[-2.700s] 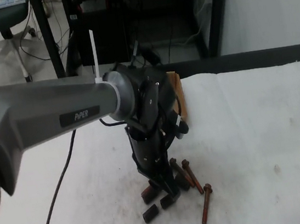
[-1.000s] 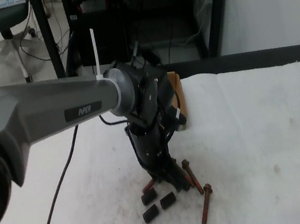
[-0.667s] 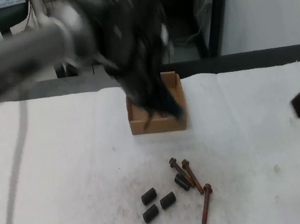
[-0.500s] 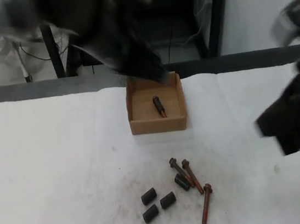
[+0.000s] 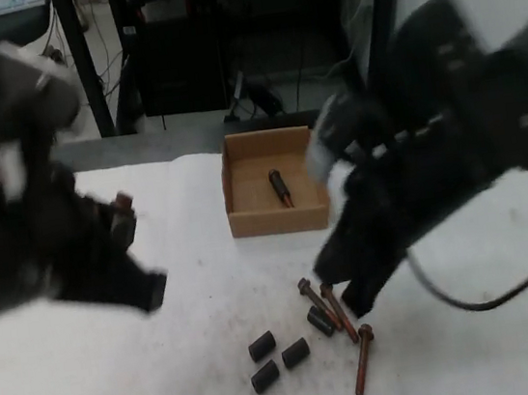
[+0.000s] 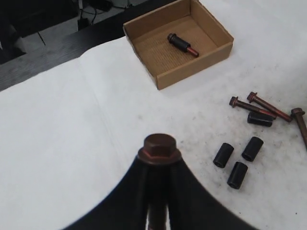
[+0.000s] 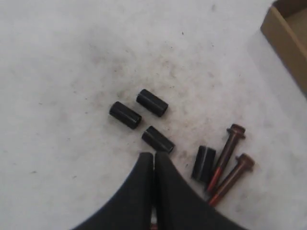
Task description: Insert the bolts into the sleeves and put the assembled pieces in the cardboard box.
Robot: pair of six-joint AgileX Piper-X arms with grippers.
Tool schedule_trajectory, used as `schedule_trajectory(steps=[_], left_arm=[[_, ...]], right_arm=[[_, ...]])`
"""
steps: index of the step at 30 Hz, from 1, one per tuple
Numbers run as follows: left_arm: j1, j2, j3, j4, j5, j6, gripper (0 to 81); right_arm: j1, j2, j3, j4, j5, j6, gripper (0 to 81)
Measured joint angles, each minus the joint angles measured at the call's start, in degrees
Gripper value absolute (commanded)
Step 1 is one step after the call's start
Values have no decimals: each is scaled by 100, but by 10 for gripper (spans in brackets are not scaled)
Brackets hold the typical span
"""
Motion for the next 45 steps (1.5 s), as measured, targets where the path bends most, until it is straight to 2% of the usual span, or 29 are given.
schedule_trajectory(steps=[5,10,14,18,21,28,30,34,36,45], left_arm=[[-2,-441,441,-94,0,-1,0],[-2,-475,491,-50,0,52,0],[-2,-475,491,-5,0,91,0],[-2,-475,491,94,0,91,0],[-2,-475,514,135,0,91,0],[-2,-475,524,167,0,133,0],[-2,-475,524,167,0,133,0],[-2,-475,524,167,0,133,0],[-2,-475,524,167,0,133,0],[-2,-475,524,167,0,133,0]], right_arm=[[507,773,-579,-61,1412,-1544,8],[691,1408,-936,-371,1564,-2253,8],[733,1701,-980,-699,1716,-2398,8],[741,1905,-978,-677,2345,-1531,8],[661,1906,-978,-374,2551,-611,8],[635,1906,-978,393,2575,16,6],[635,1906,-978,594,2553,159,57],[635,1906,-978,784,2282,317,221],[635,1906,-978,786,2207,364,277],[493,2226,-978,261,2118,398,294]])
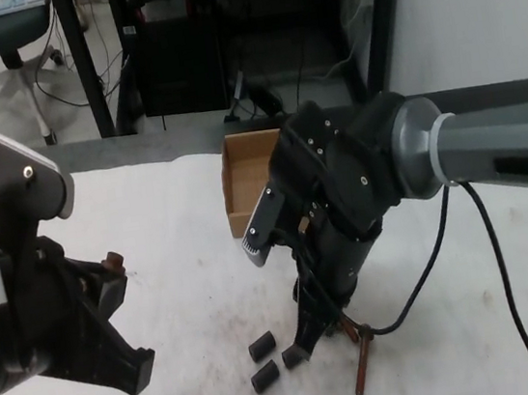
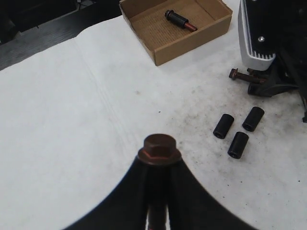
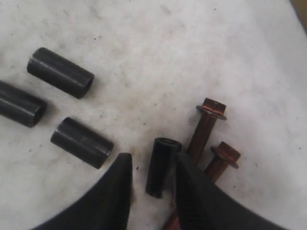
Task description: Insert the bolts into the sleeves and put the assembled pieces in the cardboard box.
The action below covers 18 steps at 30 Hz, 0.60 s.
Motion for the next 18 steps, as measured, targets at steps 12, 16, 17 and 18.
schedule_trajectory(steps=[12,16,17,18], left_arm=[[0,0,0,0,0,0,0],[0,0,0,0,0,0,0],[0,0,0,0,0,0,0],[0,0,0,0,0,0,0]], right_arm=[[-34,158,0,-37,-41,-28,294],[-102,156,0,-37,-41,-43,294],[-115,156,16,-37,-41,-43,294],[-121,156,28,-37,-76,-43,294]])
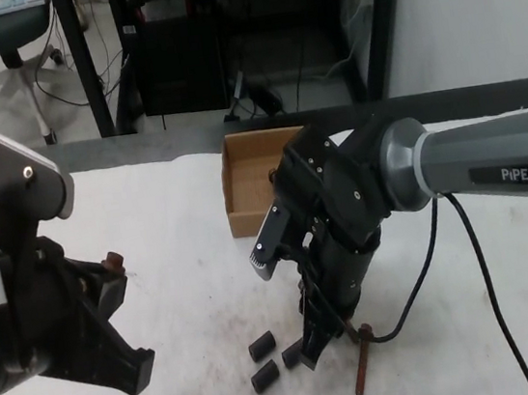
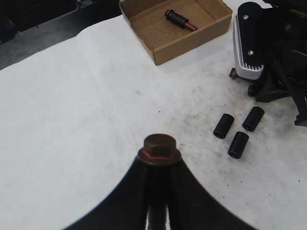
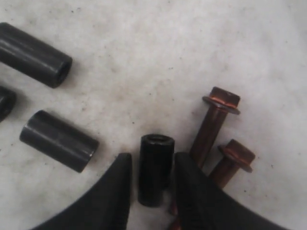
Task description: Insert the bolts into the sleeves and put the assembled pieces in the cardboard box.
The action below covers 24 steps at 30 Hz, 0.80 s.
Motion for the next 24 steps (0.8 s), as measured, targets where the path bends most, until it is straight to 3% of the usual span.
schedule_trajectory(steps=[24], left_arm=[[0,0,0,0,0,0,0]], right_arm=[[26,78,119,-284,-200,-43,258]])
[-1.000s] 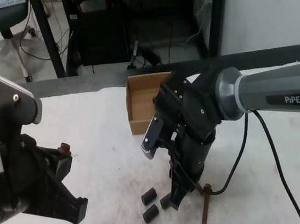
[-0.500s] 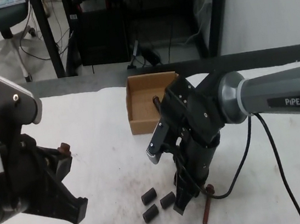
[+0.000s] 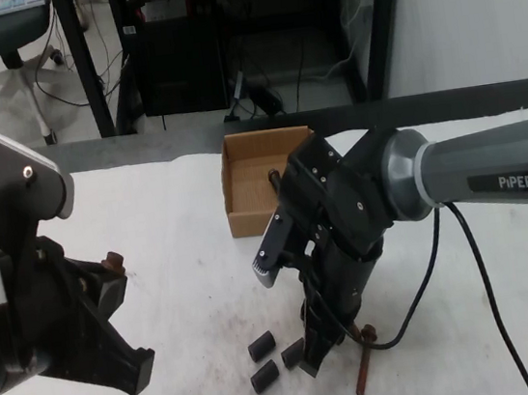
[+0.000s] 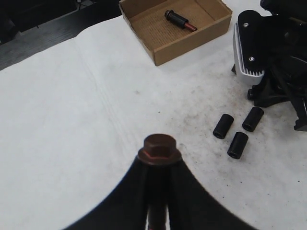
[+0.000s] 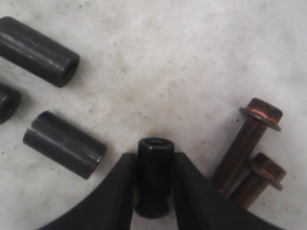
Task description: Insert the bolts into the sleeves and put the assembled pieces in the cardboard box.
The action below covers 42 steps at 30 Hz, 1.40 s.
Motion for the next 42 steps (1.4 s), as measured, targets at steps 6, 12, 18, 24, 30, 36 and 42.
schedule_trajectory(steps=[6,12,18,24,30,36,42], left_arm=[[0,0,0,0,0,0,0],[0,0,0,0,0,0,0],[0,0,0,-58,0,0,0],[0,-82,6,-1746,0,-94,0],[15,7,6,-3189,630,-488,0],[15,635,6,-4245,3043,-1259,0],[31,1021,21,-5245,3977,-2141,0]], right_arm=[[0,10,0,-33,-31,-16,152],[0,10,0,-33,-37,-92,6],[0,10,-78,134,-35,279,6],[-19,-968,-178,321,-38,800,6],[-309,-2103,-164,161,-838,1553,6],[-607,-3140,584,-1044,-3128,2334,6],[-610,-3992,1683,-2624,-4176,2570,6]])
